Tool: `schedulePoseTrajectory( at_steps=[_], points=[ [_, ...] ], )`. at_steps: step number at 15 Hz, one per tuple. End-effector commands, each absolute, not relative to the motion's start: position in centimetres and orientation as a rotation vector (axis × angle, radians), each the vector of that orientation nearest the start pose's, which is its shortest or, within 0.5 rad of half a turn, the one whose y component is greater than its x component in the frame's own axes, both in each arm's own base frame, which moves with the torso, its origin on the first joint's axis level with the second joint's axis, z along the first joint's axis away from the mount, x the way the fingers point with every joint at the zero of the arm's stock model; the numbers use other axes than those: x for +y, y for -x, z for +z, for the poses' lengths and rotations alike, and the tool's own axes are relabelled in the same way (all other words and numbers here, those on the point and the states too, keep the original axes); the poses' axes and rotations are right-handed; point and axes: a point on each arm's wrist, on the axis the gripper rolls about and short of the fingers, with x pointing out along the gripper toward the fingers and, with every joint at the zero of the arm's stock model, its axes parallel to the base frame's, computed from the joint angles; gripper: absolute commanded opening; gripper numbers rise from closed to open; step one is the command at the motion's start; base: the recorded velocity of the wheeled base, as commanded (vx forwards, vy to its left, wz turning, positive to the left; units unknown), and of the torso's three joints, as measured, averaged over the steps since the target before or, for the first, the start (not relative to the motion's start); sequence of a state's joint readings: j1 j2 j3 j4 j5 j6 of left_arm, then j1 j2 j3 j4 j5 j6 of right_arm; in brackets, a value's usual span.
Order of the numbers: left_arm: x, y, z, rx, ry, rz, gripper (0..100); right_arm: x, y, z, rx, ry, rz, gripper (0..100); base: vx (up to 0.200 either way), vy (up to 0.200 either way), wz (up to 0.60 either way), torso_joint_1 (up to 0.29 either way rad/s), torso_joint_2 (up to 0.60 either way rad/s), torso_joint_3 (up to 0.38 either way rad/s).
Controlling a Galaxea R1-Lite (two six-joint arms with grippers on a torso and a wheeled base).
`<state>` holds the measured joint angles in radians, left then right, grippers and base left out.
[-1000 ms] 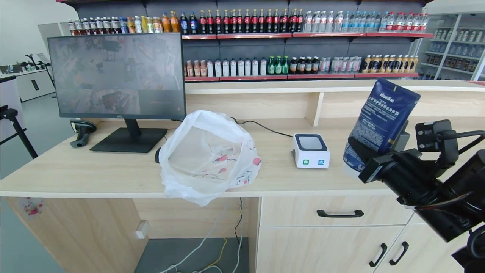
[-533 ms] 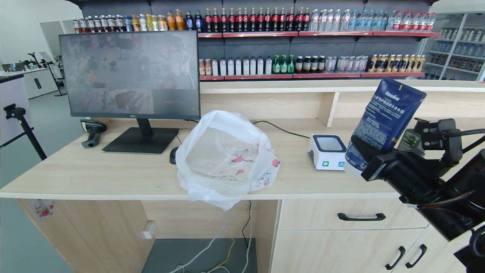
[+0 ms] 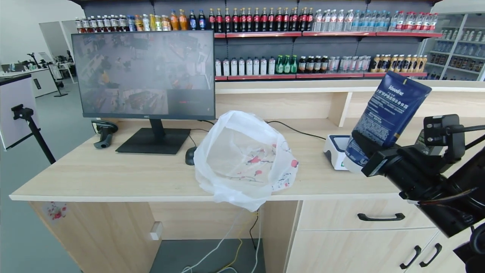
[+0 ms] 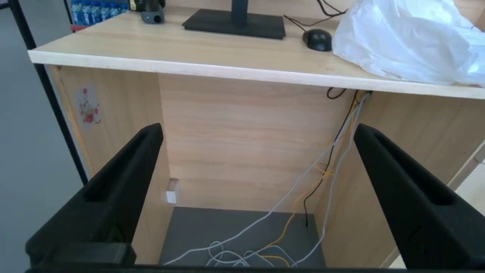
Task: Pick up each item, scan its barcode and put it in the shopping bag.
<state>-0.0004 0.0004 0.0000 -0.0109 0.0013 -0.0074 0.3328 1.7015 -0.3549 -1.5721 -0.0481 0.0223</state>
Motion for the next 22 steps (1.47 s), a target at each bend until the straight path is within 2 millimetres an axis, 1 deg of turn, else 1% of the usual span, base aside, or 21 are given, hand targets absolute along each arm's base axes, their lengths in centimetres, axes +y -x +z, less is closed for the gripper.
schedulePoseTrajectory(
  at_steps=[1, 2, 6, 7, 11, 13, 14, 16, 17, 19, 21, 22],
  points=[
    [0.0, 2.3, 7.7, -0.011, 0.008, 0.001, 100, 8.2, -23.9, 16.6, -0.218, -0.064, 0.288, 0, 0.000, 0.000, 0.00, 0.000, 0.00, 0.000],
    [0.0, 2.3, 7.7, -0.011, 0.008, 0.001, 100, 8.2, -24.0, 16.6, -0.216, -0.064, 0.288, 0, 0.000, 0.000, 0.00, 0.000, 0.00, 0.000],
    [0.0, 2.3, 7.7, -0.014, 0.008, 0.001, 100, 8.5, -24.7, 16.4, -0.212, -0.063, 0.288, 0, 0.000, 0.000, 0.60, -0.001, 0.00, 0.002],
    [0.0, 2.3, 7.7, -0.014, 0.008, 0.000, 100, 8.7, -25.1, 16.4, -0.215, -0.063, 0.290, 0, 0.000, 0.000, 0.60, 0.002, 0.00, -0.002],
    [0.0, 2.3, 7.7, -0.014, 0.008, 0.001, 100, 9.0, -25.4, 16.1, -0.207, -0.063, 0.297, 0, 0.000, 0.000, 0.60, 0.008, 0.00, 0.001],
    [0.0, 2.3, 7.7, -0.014, 0.008, 0.001, 100, 9.1, -25.9, 15.8, -0.199, -0.061, 0.297, 0, 0.000, 0.000, 0.00, 0.000, 0.00, 0.000],
    [0.0, 2.3, 7.7, -0.014, 0.008, 0.000, 100, 9.3, -26.4, 15.2, -0.181, -0.056, 0.297, 0, 0.000, 0.000, 0.00, 0.000, 0.00, 0.000],
    [0.0, 2.3, 7.7, -0.015, 0.008, 0.001, 100, 9.8, -27.8, 15.3, -0.198, -0.061, 0.296, 0, 0.000, 0.000, 0.00, 0.000, 0.00, 0.000],
    [0.0, 2.3, 7.7, -0.014, 0.008, 0.000, 100, 10.6, -29.0, 14.5, -0.187, -0.061, 0.310, 0, 0.000, 0.000, 0.00, 0.000, 0.00, 0.000],
    [0.0, 2.3, 7.7, -0.014, 0.008, 0.001, 100, 11.8, -30.0, 13.6, -0.169, -0.060, 0.332, 0, 0.000, 0.000, 0.00, 0.000, 0.00, 0.000],
    [0.0, 2.3, 7.7, -0.014, 0.008, 0.001, 100, 12.5, -31.4, 12.4, -0.152, -0.055, 0.337, 0, 0.000, 0.000, 0.00, 0.000, 0.00, 0.000],
    [0.0, 2.3, 7.7, -0.015, 0.008, 0.001, 100, 12.8, -31.7, 11.8, -0.139, -0.054, 0.342, 0, 0.000, 0.000, 0.00, 0.000, 0.00, 0.000]
  ],
)
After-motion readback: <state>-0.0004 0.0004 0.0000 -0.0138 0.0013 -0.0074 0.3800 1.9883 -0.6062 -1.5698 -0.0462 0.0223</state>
